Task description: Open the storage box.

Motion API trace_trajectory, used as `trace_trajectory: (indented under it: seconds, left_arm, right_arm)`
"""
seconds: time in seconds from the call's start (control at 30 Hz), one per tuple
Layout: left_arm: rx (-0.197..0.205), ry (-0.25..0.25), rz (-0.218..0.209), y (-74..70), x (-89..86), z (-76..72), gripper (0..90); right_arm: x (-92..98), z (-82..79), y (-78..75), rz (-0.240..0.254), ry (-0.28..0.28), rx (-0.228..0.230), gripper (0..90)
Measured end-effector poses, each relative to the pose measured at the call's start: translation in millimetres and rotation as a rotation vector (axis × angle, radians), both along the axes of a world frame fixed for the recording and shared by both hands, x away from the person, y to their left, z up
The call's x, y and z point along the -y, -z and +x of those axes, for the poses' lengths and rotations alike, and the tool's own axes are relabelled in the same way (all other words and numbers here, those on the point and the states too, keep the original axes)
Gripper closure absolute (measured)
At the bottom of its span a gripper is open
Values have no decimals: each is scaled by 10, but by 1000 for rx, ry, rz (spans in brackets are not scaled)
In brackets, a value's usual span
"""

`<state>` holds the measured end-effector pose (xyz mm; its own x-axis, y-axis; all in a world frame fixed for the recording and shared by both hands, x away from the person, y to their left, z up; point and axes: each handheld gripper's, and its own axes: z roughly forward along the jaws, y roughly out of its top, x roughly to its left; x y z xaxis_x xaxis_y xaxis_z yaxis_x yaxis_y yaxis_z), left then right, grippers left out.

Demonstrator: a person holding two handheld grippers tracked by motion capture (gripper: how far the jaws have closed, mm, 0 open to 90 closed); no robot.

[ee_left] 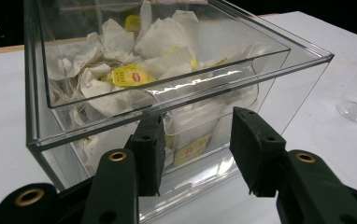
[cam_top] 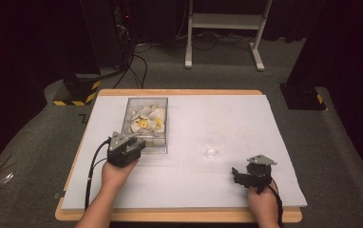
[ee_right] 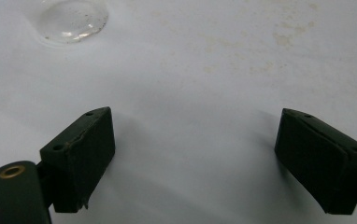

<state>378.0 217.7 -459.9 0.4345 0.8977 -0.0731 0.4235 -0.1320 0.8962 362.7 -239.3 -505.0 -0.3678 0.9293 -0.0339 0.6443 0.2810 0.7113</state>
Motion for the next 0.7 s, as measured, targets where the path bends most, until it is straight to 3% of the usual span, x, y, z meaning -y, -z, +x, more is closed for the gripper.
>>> trace_trajectory:
  seconds: [0.7]
  left_arm:
    - [-1,0,-10,-1,-18,-62,586]
  right_arm:
    - [-1,-2,-1,0,0,-1,123]
